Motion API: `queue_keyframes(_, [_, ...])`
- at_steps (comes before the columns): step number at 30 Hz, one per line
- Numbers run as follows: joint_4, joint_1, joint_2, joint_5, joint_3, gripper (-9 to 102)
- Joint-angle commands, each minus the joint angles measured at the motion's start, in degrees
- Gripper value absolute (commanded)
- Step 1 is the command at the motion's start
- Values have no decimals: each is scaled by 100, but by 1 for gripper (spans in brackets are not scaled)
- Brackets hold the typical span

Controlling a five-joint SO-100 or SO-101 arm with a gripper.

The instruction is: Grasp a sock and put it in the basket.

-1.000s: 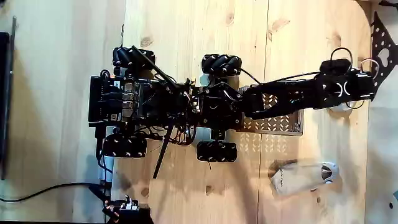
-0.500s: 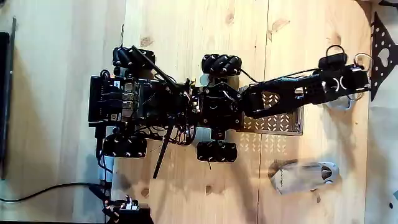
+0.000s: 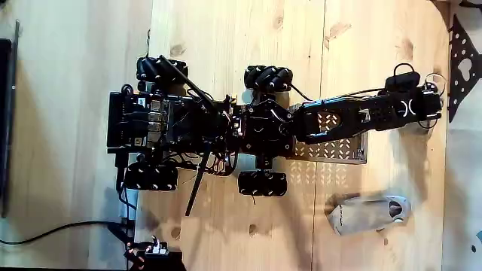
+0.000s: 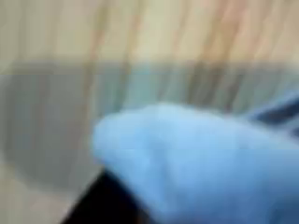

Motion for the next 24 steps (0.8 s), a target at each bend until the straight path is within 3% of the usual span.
queue_keyframes(1, [-88,79,62,-229,-229,0])
queue_keyframes(5, [325,149,343,-167,-229,0])
queue_keyframes(18, [3542,-70,3797,1239,-114,0])
queue_keyframes(24, [3665,-202,5792,1661,738,0])
